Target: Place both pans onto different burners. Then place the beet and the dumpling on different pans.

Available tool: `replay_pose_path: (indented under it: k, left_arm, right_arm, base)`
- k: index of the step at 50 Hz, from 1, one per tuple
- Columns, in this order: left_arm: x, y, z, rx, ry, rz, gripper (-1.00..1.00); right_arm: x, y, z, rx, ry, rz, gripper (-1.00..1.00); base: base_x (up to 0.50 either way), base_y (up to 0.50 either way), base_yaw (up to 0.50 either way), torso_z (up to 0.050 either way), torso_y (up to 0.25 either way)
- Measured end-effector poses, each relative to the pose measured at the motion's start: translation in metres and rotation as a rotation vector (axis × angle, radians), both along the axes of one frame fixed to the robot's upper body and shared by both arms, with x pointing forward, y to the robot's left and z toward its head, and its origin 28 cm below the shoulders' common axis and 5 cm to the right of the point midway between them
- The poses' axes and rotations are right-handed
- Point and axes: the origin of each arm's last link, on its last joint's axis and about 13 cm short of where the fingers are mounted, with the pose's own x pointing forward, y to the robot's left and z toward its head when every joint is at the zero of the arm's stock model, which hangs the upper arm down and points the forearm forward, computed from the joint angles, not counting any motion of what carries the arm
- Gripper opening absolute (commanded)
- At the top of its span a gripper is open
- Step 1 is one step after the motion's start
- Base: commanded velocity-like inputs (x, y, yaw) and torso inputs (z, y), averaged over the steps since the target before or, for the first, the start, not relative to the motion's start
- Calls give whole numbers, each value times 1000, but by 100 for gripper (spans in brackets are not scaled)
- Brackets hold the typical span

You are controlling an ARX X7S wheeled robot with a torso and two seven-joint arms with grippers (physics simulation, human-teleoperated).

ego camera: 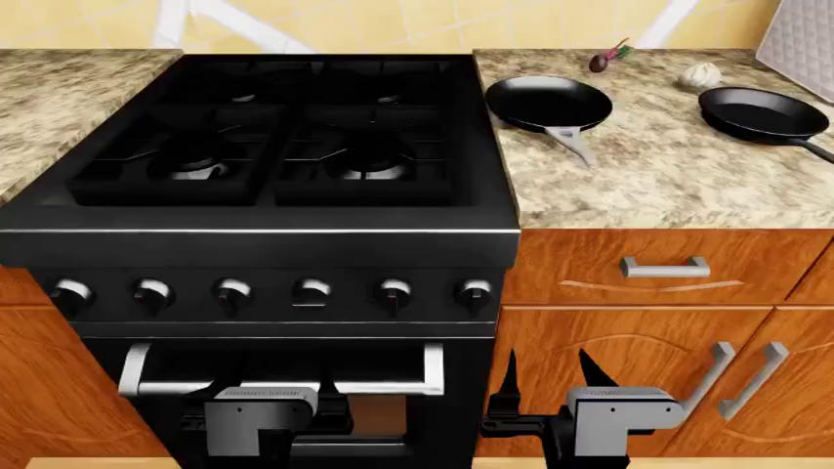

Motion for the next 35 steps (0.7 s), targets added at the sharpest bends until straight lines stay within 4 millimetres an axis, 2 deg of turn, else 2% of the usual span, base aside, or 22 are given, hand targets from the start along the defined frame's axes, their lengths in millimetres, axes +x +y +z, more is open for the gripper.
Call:
replay_pose_path:
  k: [16, 35]
  left_arm:
    - [-1, 0, 3, 8, -17, 10, 100]
    - [1, -1, 2, -17, -29, -4, 100]
  right_arm:
    - [-1, 3, 2, -55, 5, -20, 100]
    - [0, 7, -2, -82, 17, -31, 100]
  base:
    - [0, 0, 0, 0, 0]
    - [0, 0, 0, 50, 0]
